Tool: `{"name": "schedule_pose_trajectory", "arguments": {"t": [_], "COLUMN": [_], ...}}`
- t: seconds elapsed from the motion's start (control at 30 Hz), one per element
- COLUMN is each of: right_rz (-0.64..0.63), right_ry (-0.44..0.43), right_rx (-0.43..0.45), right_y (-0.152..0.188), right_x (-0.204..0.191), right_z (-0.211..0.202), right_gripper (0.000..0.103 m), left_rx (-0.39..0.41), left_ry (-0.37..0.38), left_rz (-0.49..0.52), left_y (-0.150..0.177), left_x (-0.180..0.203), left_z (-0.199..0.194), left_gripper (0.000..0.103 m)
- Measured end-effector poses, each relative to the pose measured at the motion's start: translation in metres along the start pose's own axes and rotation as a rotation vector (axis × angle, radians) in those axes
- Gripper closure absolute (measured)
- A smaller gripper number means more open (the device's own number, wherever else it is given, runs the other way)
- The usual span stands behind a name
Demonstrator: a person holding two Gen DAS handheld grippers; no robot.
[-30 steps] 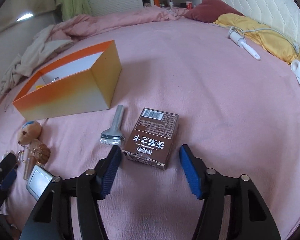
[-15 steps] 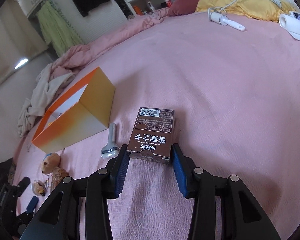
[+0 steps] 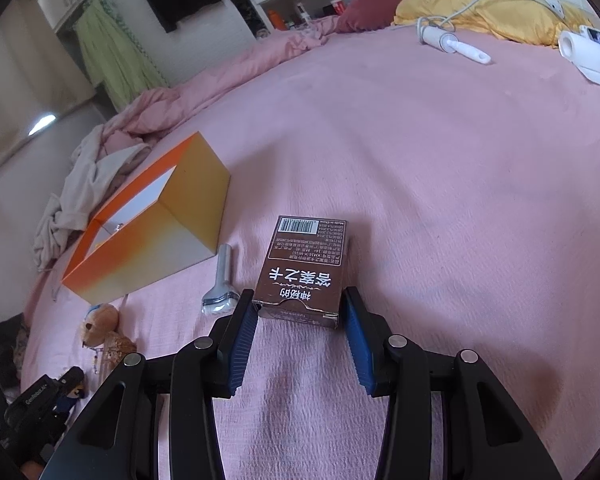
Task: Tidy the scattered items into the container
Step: 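Carry the card box and figure keychain over the box and release them inside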
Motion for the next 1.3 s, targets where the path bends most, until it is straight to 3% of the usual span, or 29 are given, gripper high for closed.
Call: {"name": "schedule_pose_trajectory", "arguments": {"t": [0.2, 0.33, 0.73, 1.0, 1.17, 1.3], "right_rz": [0.028, 0.025, 0.008, -0.158, -0.206, -0.193], "right_ry": [-0.037, -0.065, -0.161, -0.216, -0.238, -0.224], "right_rx": [0.031, 0.058, 0.122, 0.122, 0.092, 0.042], "right_y": [-0.003, -0.01, -0.035, -0.059, -0.067, -0.058], "right_x": [0.001, -0.007, -0.038, -0.113, -0.153, -0.157], "right_z": [-0.009, -0.017, -0.037, -0.022, 0.0, 0.02], "right_gripper": [0.062, 0.062, 0.063, 0.063, 0.062, 0.062], "left_rx": [0.024, 0.045, 0.115, 0.131, 0.091, -0.026], "left_ry": [0.005, 0.056, 0.012, 0.016, -0.003, -0.014], "left_rz": [-0.003, -0.048, 0.19, 0.316, 0.414, 0.428], "left_y": [0.0, 0.001, -0.053, -0.098, -0.123, -0.12], "left_x": [0.002, 0.008, 0.069, 0.112, 0.138, 0.143], "left_z": [-0.004, -0.01, -0.025, -0.013, 0.011, 0.041], "left_gripper": [0.066, 0.066, 0.066, 0.066, 0.066, 0.062]}}
Point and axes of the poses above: each gripper's, at about its wrist camera, not at the fingertips, and z roughly the way its jaws point, x to its right, y to its underside, the point moved 4 cm from there along z, roughly the way its jaws point, and after that the axes turned 11 degrees about z, right-handed, at the moved point
